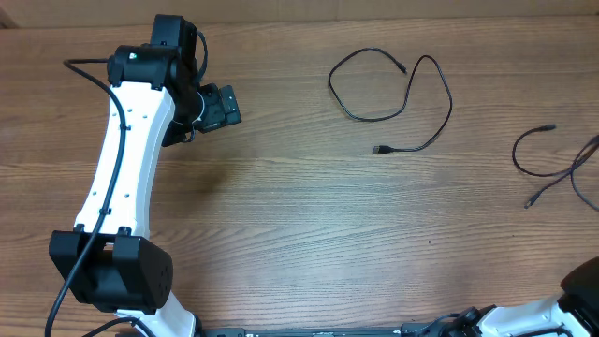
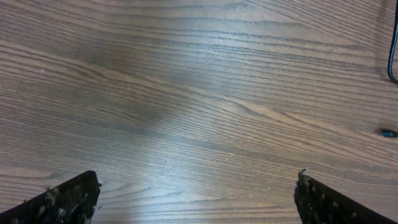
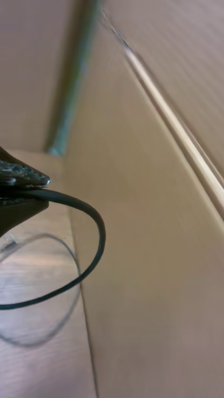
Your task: Untangle cables
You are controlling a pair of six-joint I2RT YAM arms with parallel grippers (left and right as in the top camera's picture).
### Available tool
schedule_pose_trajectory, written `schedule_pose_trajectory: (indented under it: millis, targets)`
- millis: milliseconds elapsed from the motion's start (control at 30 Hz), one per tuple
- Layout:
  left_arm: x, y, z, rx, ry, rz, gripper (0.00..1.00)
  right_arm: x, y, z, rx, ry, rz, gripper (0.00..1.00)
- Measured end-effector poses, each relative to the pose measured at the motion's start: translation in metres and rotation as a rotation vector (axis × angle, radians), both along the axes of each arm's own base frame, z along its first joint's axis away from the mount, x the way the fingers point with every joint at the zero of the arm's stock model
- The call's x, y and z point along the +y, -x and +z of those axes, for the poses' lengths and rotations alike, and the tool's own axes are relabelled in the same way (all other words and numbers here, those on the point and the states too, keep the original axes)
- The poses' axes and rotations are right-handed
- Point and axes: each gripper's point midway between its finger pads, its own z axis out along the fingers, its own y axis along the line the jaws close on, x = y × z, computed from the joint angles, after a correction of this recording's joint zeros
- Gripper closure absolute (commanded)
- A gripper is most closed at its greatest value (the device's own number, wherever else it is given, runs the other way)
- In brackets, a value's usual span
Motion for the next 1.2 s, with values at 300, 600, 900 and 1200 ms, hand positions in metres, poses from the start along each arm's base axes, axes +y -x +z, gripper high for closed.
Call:
schedule_pose_trajectory:
  millis: [300,600,900,1200]
  targets:
    - [0.000,0.000,0.000,0.001,0.000,0.000,0.00,0.058,-0.084,-0.090,0.248,-0.159,0.401,0.96]
    - [0.000,0.001,0.000,0.003,0.000,0.000,0.00,0.079,-0.105,-0.218,0.471,-0.408,0.514,0.92]
    - [0.000,0.001,0.000,0.005,0.000,0.000,0.00,0.078,-0.107,-0.232,0.483,-0.414,0.527,0.18]
    - [0.000,0.003,-0.001,0.011,-0.001,0.000,0.00,0.139,-0.150,-0.219,0.324,-0.438,0.914,0.17]
